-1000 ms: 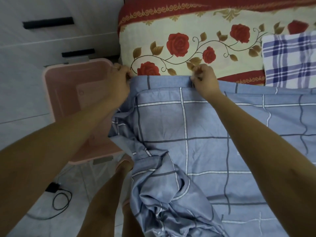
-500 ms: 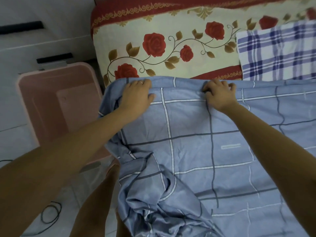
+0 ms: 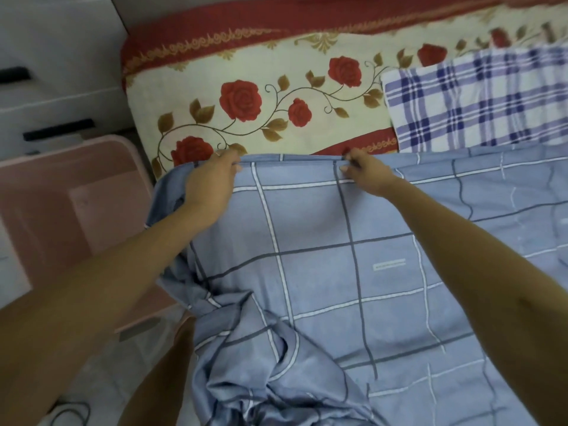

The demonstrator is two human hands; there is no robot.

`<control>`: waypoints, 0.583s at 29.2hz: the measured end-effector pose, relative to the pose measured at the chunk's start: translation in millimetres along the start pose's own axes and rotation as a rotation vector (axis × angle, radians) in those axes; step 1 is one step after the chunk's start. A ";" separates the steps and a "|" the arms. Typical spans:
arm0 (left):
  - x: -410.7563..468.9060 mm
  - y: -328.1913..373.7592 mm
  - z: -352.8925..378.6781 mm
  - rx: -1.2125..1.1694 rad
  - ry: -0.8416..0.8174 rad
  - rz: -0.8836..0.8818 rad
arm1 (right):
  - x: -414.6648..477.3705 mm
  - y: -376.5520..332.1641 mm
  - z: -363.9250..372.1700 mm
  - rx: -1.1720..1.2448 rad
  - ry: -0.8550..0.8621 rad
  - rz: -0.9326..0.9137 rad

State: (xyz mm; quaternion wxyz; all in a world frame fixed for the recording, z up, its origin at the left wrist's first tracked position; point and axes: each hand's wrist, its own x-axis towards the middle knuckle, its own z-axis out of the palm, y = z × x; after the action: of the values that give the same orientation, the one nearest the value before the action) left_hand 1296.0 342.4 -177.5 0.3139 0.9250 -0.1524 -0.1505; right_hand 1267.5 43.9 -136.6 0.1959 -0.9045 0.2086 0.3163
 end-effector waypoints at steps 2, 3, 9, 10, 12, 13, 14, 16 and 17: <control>9.3 -2.6 -3.2 -0.020 -0.012 -0.032 | 2.9 -0.8 -0.6 0.027 0.008 0.008; 12.5 -5.7 -5.2 -0.004 -0.024 -0.047 | 4.3 -2.7 0.8 0.030 0.008 0.008; 24.2 -15.0 -6.2 0.007 -0.008 -0.017 | 13.4 -8.7 4.7 0.010 0.022 0.042; 28.7 -16.1 -6.8 -0.001 -0.006 -0.003 | 14.8 -9.7 3.8 0.020 0.013 0.050; 35.1 -17.4 -9.4 0.011 -0.025 0.017 | 15.8 -10.5 4.2 0.025 0.003 0.070; 35.9 -17.9 -10.4 0.022 -0.041 0.023 | 16.1 -10.8 5.5 0.004 0.016 0.077; 34.6 -18.8 -11.1 0.052 -0.065 0.035 | 15.6 -10.9 8.2 -0.028 0.039 0.086; 28.4 -19.9 -12.1 0.150 -0.086 0.065 | 13.2 -12.6 15.0 -0.088 0.102 0.109; 24.9 -19.3 -13.5 0.193 -0.076 0.063 | 12.1 -14.2 17.3 -0.099 0.131 0.117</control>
State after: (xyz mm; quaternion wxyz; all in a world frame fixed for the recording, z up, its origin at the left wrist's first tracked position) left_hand 1327.3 354.8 -183.9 0.2219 0.9393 -0.2071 -0.1598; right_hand 1274.7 61.1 -153.9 0.1180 -0.9181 0.2574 0.2773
